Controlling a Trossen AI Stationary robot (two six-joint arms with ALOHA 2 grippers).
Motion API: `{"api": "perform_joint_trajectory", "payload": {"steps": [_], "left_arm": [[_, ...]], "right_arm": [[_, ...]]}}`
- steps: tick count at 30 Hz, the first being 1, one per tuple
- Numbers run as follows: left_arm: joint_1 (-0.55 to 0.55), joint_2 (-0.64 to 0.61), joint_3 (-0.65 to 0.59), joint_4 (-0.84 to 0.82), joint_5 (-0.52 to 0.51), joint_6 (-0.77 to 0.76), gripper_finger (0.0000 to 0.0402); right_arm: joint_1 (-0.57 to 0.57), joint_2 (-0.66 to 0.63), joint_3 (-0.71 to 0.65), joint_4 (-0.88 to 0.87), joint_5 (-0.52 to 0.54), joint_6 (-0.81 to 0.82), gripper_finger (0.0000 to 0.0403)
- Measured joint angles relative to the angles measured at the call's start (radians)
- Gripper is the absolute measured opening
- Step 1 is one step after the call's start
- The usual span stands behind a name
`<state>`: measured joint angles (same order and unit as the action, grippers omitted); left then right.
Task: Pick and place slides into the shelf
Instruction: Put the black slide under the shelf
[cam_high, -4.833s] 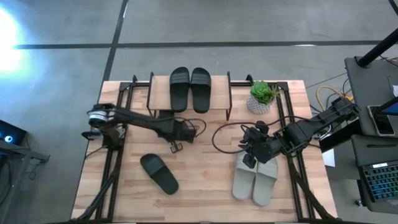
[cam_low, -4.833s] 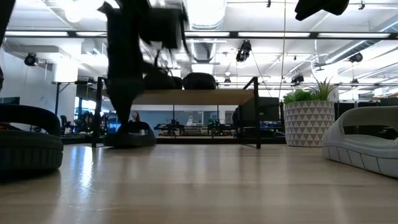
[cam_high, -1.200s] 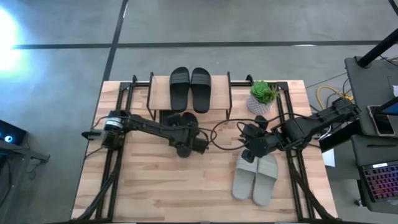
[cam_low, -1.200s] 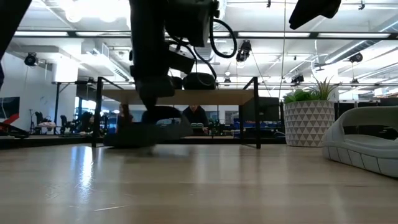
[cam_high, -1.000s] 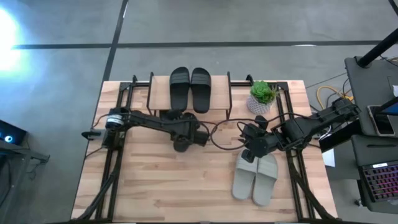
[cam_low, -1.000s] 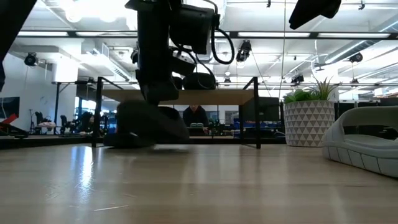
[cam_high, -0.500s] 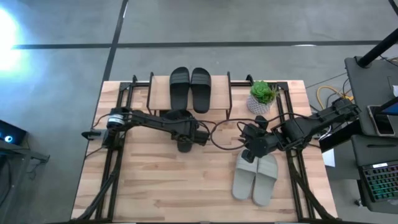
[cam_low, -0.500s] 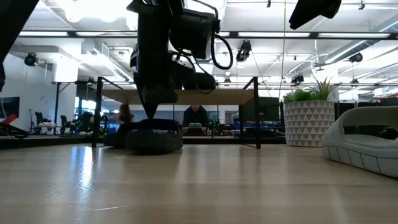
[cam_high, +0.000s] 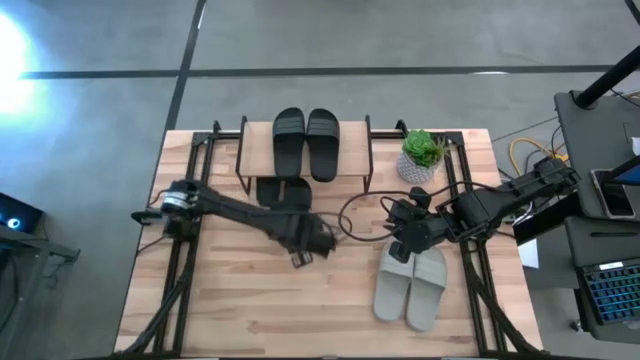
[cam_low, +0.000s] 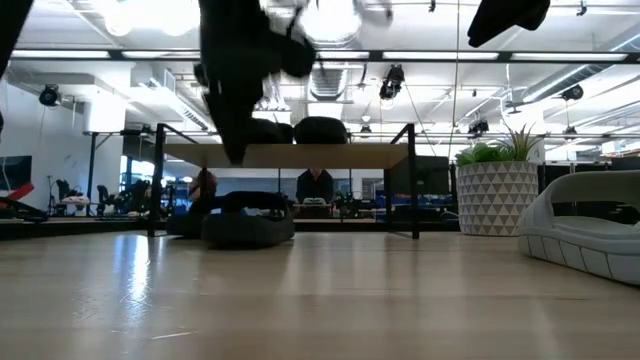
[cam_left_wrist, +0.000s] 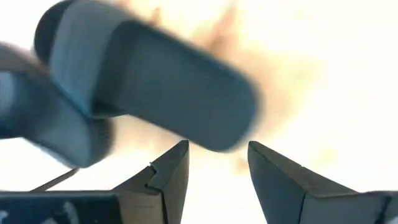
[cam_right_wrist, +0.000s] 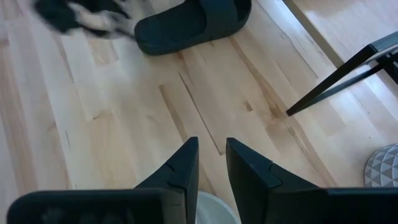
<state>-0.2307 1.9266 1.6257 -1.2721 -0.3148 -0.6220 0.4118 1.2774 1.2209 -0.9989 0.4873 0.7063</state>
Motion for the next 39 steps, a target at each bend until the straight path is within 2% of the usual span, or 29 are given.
{"api": "perform_joint_trajectory", "payload": {"steps": [2, 5, 8, 10, 15, 17, 22, 32, 39], "left_arm": [[-0.045, -0.016, 0.026, 0.02, 0.048, 0.027, 0.015], [-0.088, -0.025, 0.037, 0.064, 0.184, 0.09, 0.0146], [-0.107, -0.012, 0.014, 0.1, 0.306, 0.158, 0.0129], [-0.11, -0.01, -0.017, 0.113, 0.337, 0.19, 0.0111], [-0.106, -0.014, -0.062, 0.168, 0.28, 0.244, 0.0028], [-0.099, -0.022, -0.062, 0.215, 0.249, 0.271, 0.0009], [-0.089, -0.026, -0.08, 0.339, 0.229, 0.333, 0.0001], [-0.054, -0.026, -0.196, 0.325, 0.235, 0.371, 0.0], [-0.013, -0.026, -0.259, 0.405, 0.222, 0.377, 0.0]], "right_arm": [[0.0, 0.0, 0.0, 0.0, 0.001, 0.0, 0.0073], [0.0, 0.0, 0.0, 0.0, 0.005, 0.0, 0.0073], [0.0, 0.0, 0.0, 0.0, 0.009, 0.0, 0.0073], [0.0, 0.0, 0.0, 0.0, 0.009, 0.0, 0.0073], [0.0, 0.0, 0.0, 0.003, 0.01, 0.051, 0.0073], [0.0, 0.0, 0.0, 0.003, 0.01, 0.062, 0.0073], [0.0, 0.0, 0.0, 0.003, 0.002, 0.102, 0.0073], [0.044, 0.0, 0.0, 0.003, 0.005, 0.106, 0.0072], [0.053, 0.0, 0.0, 0.003, 0.009, 0.106, 0.0072]]}}
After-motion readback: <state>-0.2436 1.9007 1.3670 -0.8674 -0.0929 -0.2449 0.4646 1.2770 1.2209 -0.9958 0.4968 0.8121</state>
